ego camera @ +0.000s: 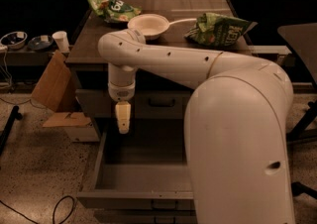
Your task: Open top drawer
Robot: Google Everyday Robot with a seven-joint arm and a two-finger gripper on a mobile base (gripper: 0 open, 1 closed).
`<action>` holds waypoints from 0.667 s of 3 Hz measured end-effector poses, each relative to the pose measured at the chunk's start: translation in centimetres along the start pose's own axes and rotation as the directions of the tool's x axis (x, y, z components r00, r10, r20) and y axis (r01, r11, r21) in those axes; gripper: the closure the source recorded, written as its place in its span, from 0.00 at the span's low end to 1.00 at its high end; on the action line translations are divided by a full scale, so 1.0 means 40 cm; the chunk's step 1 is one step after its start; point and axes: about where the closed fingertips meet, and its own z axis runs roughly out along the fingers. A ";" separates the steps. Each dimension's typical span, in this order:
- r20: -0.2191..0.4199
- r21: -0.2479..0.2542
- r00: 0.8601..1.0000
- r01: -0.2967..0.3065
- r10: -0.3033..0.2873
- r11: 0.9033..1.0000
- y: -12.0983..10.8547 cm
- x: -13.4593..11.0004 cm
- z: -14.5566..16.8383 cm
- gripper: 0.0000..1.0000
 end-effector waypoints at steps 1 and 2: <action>-0.003 -0.009 1.000 0.002 -0.002 1.000 0.009 0.000 -0.002 0.00; -0.014 -0.041 1.000 0.020 -0.020 0.999 0.042 0.000 -0.002 0.00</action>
Offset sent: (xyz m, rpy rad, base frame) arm -0.0309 -0.0080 0.0038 -0.0387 0.0588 0.0545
